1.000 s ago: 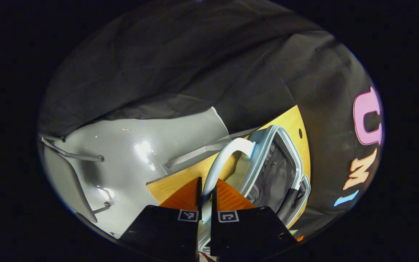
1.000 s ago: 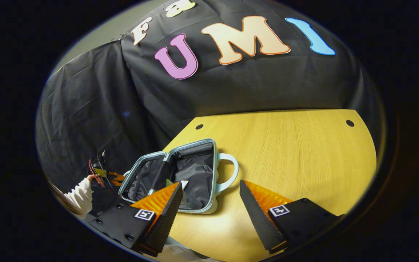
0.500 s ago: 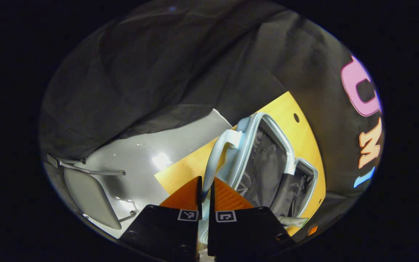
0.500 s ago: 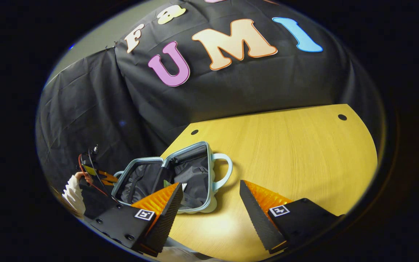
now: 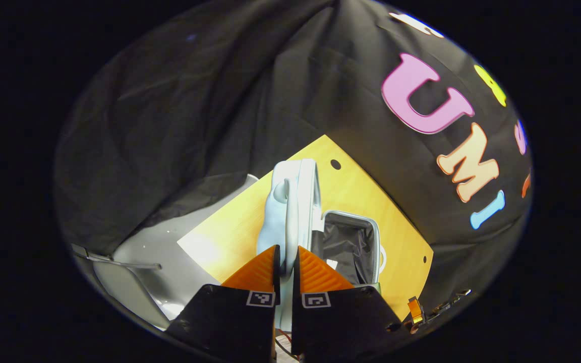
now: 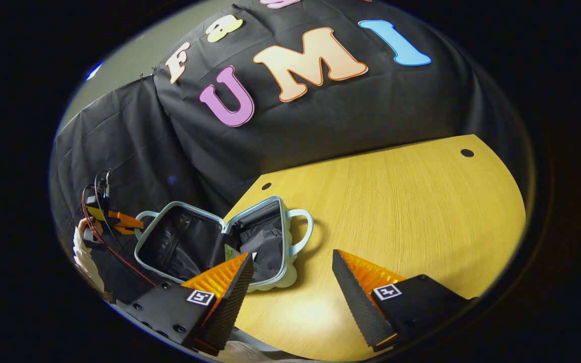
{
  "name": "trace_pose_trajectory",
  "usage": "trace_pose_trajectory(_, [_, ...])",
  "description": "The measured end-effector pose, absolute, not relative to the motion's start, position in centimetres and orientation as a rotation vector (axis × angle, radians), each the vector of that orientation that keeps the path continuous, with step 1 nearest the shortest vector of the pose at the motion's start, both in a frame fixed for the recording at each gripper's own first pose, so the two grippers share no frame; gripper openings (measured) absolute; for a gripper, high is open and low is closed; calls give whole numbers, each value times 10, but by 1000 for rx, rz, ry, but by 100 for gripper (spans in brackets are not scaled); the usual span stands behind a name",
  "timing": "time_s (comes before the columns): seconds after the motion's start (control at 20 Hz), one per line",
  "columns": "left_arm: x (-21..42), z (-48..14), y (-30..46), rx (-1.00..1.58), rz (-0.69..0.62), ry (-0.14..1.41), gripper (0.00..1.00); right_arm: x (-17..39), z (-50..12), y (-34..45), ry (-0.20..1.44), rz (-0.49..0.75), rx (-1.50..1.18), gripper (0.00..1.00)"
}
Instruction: First open the suitcase, pack the skin care products into it, and then close the suitcase.
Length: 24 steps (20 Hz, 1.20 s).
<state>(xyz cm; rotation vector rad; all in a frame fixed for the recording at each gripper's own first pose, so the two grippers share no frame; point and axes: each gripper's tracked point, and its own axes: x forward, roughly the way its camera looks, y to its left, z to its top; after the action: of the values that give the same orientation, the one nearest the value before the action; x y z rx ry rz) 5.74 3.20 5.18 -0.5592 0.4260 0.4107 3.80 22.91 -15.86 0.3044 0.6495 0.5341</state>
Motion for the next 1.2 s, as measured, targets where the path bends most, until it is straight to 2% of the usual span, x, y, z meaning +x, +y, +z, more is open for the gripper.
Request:
trace_pose_trajectory(0.15, [74, 73, -11, -535, 397, 409, 5, 39, -156, 212, 650, 552, 303, 98])
trace_pose_trajectory(0.25, [89, 84, -49, -503, 346, 409, 2, 41, -155, 200, 648, 560, 295, 98])
trace_pose_trajectory(0.3, [98, 88, -69, -481, 318, 412, 5, 43, -154, 194, 644, 561, 293, 98])
trace_pose_trajectory(0.55, [153, 89, -143, -424, 209, 466, 5, 56, -145, 164, 605, 547, 303, 98])
trace_pose_trajectory(0.65, [172, 84, -167, -429, 174, 491, 8, 56, -146, 150, 596, 535, 283, 98])
trace_pose_trajectory(0.7, [183, 79, -179, -425, 156, 506, 5, 56, -145, 144, 589, 528, 270, 98])
trace_pose_trajectory(0.85, [213, 55, -213, -390, 116, 573, 6, 53, -141, 125, 564, 503, 253, 98])
trace_pose_trajectory(1.2, [263, 9, -249, -216, 144, 726, 6, 51, -129, 93, 522, 420, 285, 98])
